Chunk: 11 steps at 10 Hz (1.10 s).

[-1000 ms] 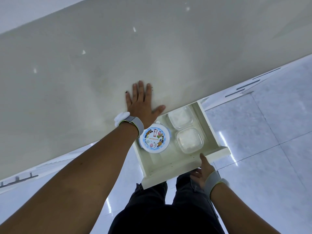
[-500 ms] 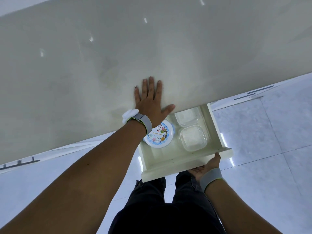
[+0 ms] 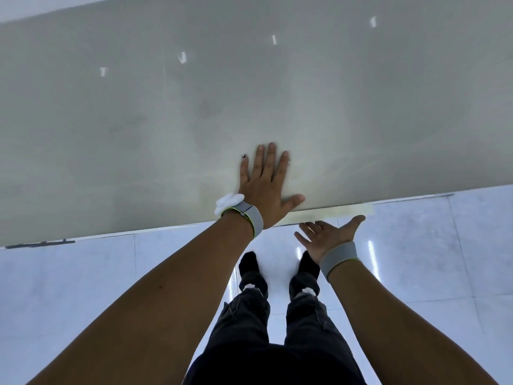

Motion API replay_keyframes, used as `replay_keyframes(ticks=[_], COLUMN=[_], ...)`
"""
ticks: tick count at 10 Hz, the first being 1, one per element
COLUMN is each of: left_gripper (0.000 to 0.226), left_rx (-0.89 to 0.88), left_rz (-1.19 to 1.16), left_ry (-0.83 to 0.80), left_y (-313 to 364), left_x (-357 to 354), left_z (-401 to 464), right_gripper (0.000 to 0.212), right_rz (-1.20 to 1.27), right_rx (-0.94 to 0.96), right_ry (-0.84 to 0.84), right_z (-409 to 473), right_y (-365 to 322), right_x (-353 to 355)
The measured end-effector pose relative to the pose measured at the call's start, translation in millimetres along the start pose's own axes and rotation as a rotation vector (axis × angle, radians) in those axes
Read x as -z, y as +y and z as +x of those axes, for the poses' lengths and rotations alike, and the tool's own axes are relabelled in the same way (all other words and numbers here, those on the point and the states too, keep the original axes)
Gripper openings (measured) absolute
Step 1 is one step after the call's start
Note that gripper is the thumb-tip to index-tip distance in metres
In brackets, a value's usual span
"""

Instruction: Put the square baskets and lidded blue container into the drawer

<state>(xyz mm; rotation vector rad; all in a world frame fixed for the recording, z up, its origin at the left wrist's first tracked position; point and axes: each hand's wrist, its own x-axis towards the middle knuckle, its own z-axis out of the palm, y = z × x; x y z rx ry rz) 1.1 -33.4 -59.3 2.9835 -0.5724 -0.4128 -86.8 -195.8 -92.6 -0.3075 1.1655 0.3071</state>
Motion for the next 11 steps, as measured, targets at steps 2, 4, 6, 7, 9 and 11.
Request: replay_keyframes(ticks=[2,4,6,7,9,11], left_gripper=[0.097,0.097,0.097,0.098,0.095,0.024], left_rx=[0.019,0.022,0.018,0.018,-0.006,0.208], left_rz=[-0.025,-0.037,-0.045,-0.045,-0.271,-0.948], left_ry=[-0.005,-0.006,-0.014,-0.065,-0.225,-0.028], left_y=[-0.2,0.4,1.3,0.1,-12.0,-30.5], left_x=[0.4,0.3,0.7,3.9,43.3,101.1], left_z=[-1.7,-1.2,0.3,-0.7,6.0,-18.2], right_gripper=[0.104,0.105,0.107,0.101,0.044,0.048], right_rz=[0.013,-0.035,-0.226,-0.400,-1.096,-1.284], right_rx=[0.086,0.078,0.075,0.074,0.171,0.423], right_ry=[-0.158,-0.158,-0.111,-0.014,0.161,-0.055], right_z=[10.3,11.8,5.6,-3.2,-44.8,-96.4], right_y=[-7.6,-10.3,-14.0,-12.1,-7.2,-15.8], right_x=[-35.9,-30.5,-23.5,-13.7,-20.6,-79.4])
